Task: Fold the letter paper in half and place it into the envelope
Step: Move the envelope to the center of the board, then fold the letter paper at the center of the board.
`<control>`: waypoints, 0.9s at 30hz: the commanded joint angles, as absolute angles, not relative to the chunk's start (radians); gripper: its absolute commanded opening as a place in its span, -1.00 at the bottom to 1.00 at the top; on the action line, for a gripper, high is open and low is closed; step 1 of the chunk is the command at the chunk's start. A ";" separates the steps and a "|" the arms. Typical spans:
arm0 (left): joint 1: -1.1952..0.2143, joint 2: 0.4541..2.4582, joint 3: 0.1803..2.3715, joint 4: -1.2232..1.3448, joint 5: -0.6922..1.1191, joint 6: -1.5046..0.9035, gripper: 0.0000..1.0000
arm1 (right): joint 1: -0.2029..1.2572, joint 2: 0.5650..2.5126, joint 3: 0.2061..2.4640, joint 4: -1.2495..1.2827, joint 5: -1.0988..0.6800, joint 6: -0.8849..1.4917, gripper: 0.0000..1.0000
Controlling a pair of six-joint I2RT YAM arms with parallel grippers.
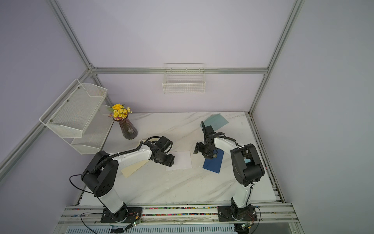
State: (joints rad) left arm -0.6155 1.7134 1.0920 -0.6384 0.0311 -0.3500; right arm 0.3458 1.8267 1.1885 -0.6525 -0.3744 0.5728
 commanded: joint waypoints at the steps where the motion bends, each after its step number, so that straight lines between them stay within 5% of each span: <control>1: -0.591 1.685 1.083 -0.660 -0.001 -0.343 0.55 | 0.382 1.878 1.224 -0.591 -0.429 0.606 0.64; 27: -0.522 1.744 1.036 -0.425 0.311 -0.392 0.18 | 0.455 2.015 1.157 -0.398 -0.649 0.708 0.59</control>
